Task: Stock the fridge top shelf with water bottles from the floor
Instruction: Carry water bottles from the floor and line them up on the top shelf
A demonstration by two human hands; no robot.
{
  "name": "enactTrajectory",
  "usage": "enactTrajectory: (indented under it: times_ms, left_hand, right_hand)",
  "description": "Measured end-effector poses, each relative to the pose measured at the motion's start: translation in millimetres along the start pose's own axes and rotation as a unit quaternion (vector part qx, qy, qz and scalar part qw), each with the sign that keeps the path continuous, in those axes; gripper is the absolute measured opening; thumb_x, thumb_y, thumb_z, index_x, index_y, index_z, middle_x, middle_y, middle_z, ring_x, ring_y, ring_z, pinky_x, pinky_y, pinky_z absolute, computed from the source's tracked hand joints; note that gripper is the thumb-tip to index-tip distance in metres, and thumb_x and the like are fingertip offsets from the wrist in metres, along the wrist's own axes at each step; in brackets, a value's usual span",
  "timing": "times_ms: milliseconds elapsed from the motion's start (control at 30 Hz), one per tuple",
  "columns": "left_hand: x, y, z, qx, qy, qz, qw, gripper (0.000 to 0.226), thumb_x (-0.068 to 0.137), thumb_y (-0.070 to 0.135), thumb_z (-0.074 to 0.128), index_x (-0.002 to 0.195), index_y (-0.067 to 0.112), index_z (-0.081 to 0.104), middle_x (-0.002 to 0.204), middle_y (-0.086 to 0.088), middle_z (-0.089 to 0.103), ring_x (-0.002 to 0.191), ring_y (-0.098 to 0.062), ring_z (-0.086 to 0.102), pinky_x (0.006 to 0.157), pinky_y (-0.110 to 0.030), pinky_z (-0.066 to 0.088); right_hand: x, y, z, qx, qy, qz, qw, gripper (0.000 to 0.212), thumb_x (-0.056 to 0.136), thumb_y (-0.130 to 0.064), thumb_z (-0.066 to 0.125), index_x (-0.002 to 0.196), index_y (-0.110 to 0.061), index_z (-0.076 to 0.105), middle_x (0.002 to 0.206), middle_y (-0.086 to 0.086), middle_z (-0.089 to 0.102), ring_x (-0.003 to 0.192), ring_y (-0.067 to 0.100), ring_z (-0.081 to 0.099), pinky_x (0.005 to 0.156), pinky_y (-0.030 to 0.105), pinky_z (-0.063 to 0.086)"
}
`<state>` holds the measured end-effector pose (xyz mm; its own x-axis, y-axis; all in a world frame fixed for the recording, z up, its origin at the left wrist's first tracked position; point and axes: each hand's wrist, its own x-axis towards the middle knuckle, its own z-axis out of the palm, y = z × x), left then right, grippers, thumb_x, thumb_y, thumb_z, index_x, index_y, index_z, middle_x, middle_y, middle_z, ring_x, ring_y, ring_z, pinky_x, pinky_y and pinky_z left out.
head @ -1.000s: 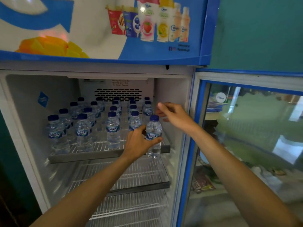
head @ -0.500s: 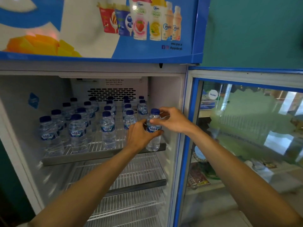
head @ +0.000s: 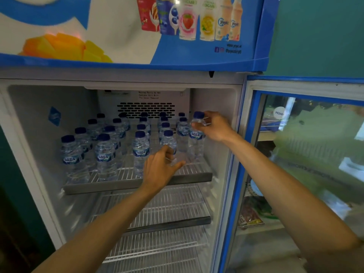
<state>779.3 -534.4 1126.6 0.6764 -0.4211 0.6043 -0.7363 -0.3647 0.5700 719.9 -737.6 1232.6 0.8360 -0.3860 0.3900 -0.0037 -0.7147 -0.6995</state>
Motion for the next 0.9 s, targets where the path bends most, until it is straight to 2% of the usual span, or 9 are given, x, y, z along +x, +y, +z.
enactTrajectory:
  times_ms: [33,133,300,433,567,667,733,800,900]
  left_hand:
    - [-3,-8,-4,0.003,-0.003,0.008,1.0,0.039,0.075,0.048,0.077,0.098,0.021,0.06,0.085,0.011,0.065,0.077,-0.003,0.063,0.068,-0.021,0.053]
    - [-11,-33,-18,0.025,-0.035,0.035,0.998,0.028,0.085,0.038,0.07,0.102,0.019,0.059,0.089,0.008,0.065,0.084,-0.005,0.061,0.071,-0.015,0.047]
    - [-18,-76,-33,0.126,-0.093,0.097,0.983,0.024,0.086,0.031,0.069,0.103,0.017,0.06,0.097,0.002,0.065,0.098,-0.016,0.054,0.08,-0.029,0.046]
    - [-22,-98,-33,0.149,-0.128,0.106,0.975,0.021,0.084,0.035,0.07,0.098,0.022,0.061,0.098,0.006,0.063,0.093,-0.014,0.055,0.079,-0.031,0.047]
    - [-25,-110,-26,0.112,-0.11,0.089,0.984,0.016,0.081,0.035,0.073,0.089,0.025,0.064,0.086,0.012,0.059,0.077,-0.005,0.055,0.07,-0.027,0.047]
    - [-27,-117,-19,0.075,-0.086,0.053,0.992,0.013,0.081,0.036,0.074,0.086,0.027,0.065,0.084,0.015,0.062,0.078,-0.002,0.057,0.072,-0.03,0.051]
    - [-31,-121,-14,0.059,-0.061,0.036,0.996,0.018,0.082,0.046,0.069,0.085,0.029,0.065,0.083,0.017,0.064,0.079,-0.001,0.059,0.074,-0.031,0.051]
    - [-36,-121,-9,0.064,-0.025,0.032,0.997,0.027,0.082,0.057,0.057,0.084,0.031,0.064,0.082,0.02,0.062,0.079,0.001,0.058,0.078,-0.033,0.046]
    - [-41,-120,-5,0.073,0.002,0.026,0.997,0.032,0.082,0.061,0.05,0.084,0.032,0.063,0.082,0.02,0.06,0.08,-0.003,0.057,0.082,-0.034,0.035]
  right_hand:
    - [5,2,6,-0.01,0.003,0.012,1.0,0.039,0.088,-0.034,0.074,0.12,-0.018,0.06,0.098,-0.01,0.066,0.086,0.004,0.061,0.066,0.005,0.043]
    - [22,17,26,-0.027,-0.009,0.056,0.998,0.063,0.088,-0.038,0.073,0.14,-0.01,0.05,0.124,0.003,0.063,0.112,0.021,0.061,0.088,0.024,0.049]
    - [26,39,52,-0.006,-0.037,0.09,0.995,0.036,0.094,-0.02,0.067,0.127,-0.009,0.058,0.113,0.001,0.06,0.105,0.017,0.057,0.087,0.024,0.044]
    - [29,51,65,0.034,-0.02,0.091,0.995,0.035,0.092,-0.018,0.069,0.125,-0.01,0.06,0.119,0.007,0.066,0.109,0.023,0.062,0.094,0.03,0.049]
    - [31,61,74,0.055,0.01,0.087,0.995,0.041,0.091,-0.029,0.07,0.127,-0.016,0.057,0.115,0.001,0.066,0.106,0.022,0.064,0.088,0.03,0.052]
    - [23,69,83,0.077,0.046,0.083,0.993,0.039,0.089,-0.036,0.072,0.122,-0.02,0.059,0.104,-0.008,0.065,0.097,0.014,0.064,0.07,0.015,0.049]
    - [19,73,87,0.085,0.089,0.083,0.989,0.048,0.08,-0.046,0.078,0.118,-0.02,0.063,0.103,-0.006,0.067,0.093,0.012,0.066,0.064,0.011,0.047]
    - [18,81,93,0.084,0.107,0.105,0.985,0.068,0.065,-0.059,0.084,0.119,-0.024,0.063,0.107,-0.004,0.066,0.092,0.012,0.067,0.067,0.015,0.051]
    - [24,101,107,0.04,0.031,0.134,0.99,0.095,0.043,-0.08,0.082,0.12,-0.03,0.059,0.111,-0.009,0.066,0.101,0.012,0.067,0.081,0.027,0.059]
